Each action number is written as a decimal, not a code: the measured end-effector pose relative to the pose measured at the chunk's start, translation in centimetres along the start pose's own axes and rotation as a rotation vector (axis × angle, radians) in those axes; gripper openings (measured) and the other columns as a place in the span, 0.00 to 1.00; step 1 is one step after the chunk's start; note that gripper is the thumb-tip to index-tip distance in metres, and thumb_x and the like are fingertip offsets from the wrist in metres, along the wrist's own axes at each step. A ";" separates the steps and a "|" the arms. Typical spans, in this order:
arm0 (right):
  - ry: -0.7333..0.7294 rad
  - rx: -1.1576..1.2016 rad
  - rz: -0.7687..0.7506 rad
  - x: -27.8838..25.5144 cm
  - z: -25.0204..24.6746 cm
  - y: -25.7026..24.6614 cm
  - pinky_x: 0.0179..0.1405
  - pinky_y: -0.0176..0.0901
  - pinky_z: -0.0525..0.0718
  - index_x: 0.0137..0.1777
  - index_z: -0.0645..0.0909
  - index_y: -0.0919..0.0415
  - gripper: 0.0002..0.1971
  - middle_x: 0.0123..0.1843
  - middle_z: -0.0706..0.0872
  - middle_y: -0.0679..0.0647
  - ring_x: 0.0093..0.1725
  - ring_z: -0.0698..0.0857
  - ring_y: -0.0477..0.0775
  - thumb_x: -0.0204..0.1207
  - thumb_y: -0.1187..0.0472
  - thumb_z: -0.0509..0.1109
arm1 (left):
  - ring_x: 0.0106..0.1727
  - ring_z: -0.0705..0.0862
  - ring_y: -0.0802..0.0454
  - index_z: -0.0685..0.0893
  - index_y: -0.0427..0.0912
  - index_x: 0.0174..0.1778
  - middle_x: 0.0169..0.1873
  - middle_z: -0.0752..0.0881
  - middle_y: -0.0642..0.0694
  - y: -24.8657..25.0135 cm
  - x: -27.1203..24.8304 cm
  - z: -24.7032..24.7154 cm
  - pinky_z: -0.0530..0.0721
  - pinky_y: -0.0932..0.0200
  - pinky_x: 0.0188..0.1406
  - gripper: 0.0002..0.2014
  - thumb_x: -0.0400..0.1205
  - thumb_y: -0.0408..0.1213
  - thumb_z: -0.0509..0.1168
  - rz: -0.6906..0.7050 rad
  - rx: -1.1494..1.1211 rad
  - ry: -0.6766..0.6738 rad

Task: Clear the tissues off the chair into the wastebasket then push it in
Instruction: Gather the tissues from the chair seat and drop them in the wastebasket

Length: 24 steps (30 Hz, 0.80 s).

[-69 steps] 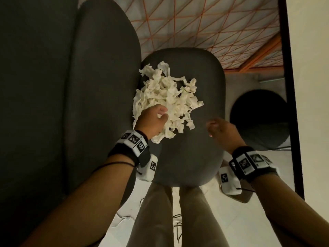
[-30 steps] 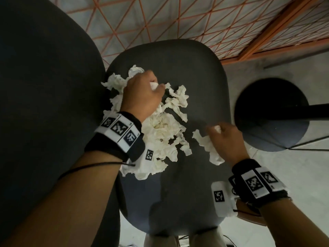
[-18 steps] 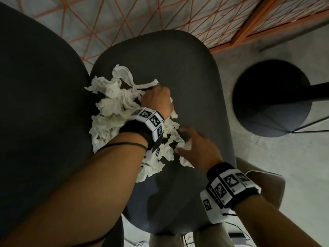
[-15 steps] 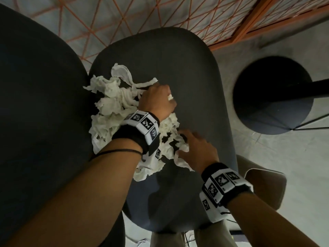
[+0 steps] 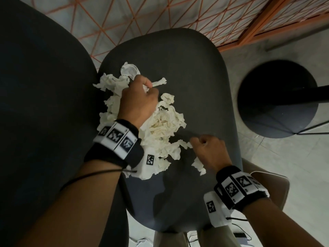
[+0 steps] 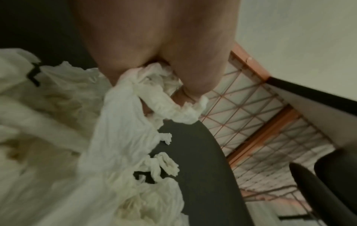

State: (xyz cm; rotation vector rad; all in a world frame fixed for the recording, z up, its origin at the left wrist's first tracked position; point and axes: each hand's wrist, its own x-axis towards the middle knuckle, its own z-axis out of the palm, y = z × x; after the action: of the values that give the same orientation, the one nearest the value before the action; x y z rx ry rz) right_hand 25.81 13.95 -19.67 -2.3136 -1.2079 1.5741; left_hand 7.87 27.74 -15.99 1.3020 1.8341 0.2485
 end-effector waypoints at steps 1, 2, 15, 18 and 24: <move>0.020 0.009 -0.012 0.2 -0.1 -0.4 0.28 0.37 0.69 0.23 0.66 0.57 0.22 0.22 0.71 0.48 0.24 0.71 0.48 0.76 0.52 0.66 | 0.30 0.81 0.53 0.79 0.48 0.57 0.39 0.86 0.46 0.1 0.7 0.3 0.81 0.58 0.31 0.08 0.82 0.39 0.62 0.024 0.071 0.001; 0.043 0.008 -0.030 0.5 -0.2 -0.6 0.27 0.34 0.69 0.23 0.66 0.58 0.21 0.22 0.71 0.49 0.24 0.70 0.48 0.76 0.54 0.68 | 0.36 0.82 0.51 0.80 0.47 0.58 0.41 0.85 0.47 0.2 1.4 0.6 0.83 0.56 0.39 0.09 0.82 0.40 0.64 0.045 0.151 0.001; 0.030 -0.151 -0.299 6.4 0.6 -3.4 0.53 0.43 0.78 0.71 0.75 0.46 0.23 0.62 0.79 0.52 0.52 0.80 0.47 0.77 0.62 0.70 | 0.51 0.88 0.39 0.85 0.39 0.54 0.51 0.87 0.40 0.2 6.1 2.5 0.88 0.46 0.50 0.09 0.81 0.37 0.65 0.097 0.500 -0.044; -0.003 -0.274 -0.269 6.8 1.1 -3.1 0.57 0.55 0.85 0.71 0.73 0.41 0.23 0.65 0.79 0.50 0.54 0.84 0.52 0.76 0.54 0.70 | 0.46 0.86 0.49 0.82 0.45 0.51 0.46 0.85 0.47 0.3 5.4 1.5 0.87 0.53 0.44 0.06 0.82 0.41 0.64 0.135 0.269 0.018; 0.079 -0.384 -0.275 6.9 1.9 -2.7 0.50 0.51 0.84 0.58 0.80 0.41 0.09 0.63 0.81 0.48 0.54 0.85 0.58 0.80 0.47 0.65 | 0.30 0.76 0.57 0.75 0.45 0.32 0.29 0.79 0.52 0.7 2.0 -1.0 0.72 0.69 0.28 0.11 0.79 0.38 0.66 0.214 0.011 0.141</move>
State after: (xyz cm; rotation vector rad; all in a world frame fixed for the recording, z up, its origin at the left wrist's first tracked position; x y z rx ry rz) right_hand 23.81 19.67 -24.39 -2.2542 -1.8506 1.2350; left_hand 7.48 30.01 -15.99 1.5230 1.8130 0.4559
